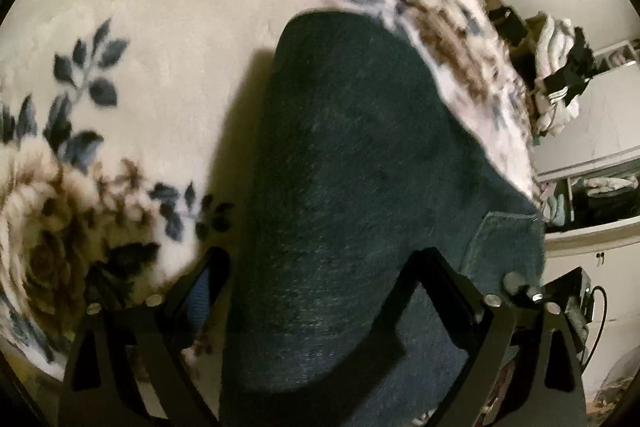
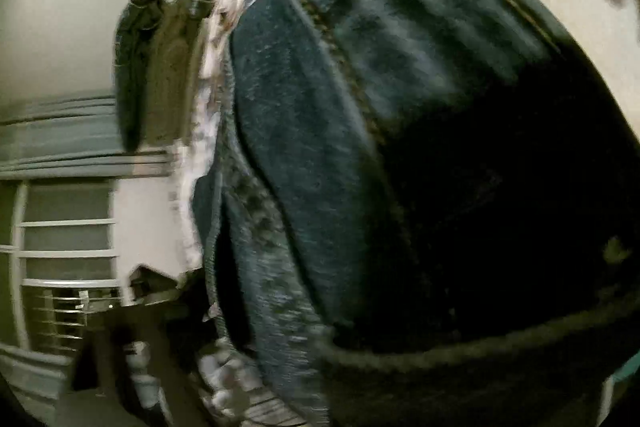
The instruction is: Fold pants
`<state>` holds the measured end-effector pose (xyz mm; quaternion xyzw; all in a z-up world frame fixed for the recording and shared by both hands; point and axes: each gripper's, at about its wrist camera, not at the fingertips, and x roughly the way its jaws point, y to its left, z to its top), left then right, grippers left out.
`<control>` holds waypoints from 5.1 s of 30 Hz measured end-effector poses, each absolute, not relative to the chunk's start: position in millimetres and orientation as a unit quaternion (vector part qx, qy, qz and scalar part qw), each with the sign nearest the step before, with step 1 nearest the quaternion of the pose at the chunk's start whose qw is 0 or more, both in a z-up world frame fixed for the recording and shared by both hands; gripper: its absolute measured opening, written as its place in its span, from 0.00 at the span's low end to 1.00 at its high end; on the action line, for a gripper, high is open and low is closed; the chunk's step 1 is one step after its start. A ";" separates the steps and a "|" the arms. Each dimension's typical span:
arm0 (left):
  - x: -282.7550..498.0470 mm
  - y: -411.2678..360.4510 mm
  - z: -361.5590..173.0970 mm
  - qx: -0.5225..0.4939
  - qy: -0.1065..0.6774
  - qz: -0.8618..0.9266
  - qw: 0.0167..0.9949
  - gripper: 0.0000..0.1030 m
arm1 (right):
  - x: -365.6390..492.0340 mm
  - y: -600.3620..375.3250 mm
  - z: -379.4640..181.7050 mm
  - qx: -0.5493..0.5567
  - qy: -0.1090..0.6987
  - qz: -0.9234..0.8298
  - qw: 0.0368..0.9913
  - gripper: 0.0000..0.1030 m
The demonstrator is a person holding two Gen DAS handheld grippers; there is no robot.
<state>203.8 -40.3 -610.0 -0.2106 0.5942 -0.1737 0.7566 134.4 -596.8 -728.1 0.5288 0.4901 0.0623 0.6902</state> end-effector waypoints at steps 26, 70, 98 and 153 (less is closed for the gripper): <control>275.8 -26.7 -370.6 -0.218 0.515 -0.189 0.807 0.23 | 201.8 -578.3 -508.0 0.498 0.457 0.099 0.731 0.42; 621.2 82.3 -429.1 -0.182 0.547 -0.090 0.812 0.74 | 567.6 -553.4 -502.8 0.462 0.504 -0.008 0.730 0.61; 475.3 0.9 -270.9 0.013 0.476 -0.040 0.878 0.95 | 462.3 -481.5 -308.2 0.098 0.479 -0.143 0.861 1.00; 165.6 -1.3 -42.0 0.003 0.335 -0.010 0.942 1.00 | 88.4 -421.8 26.8 0.029 0.303 -0.066 0.950 1.00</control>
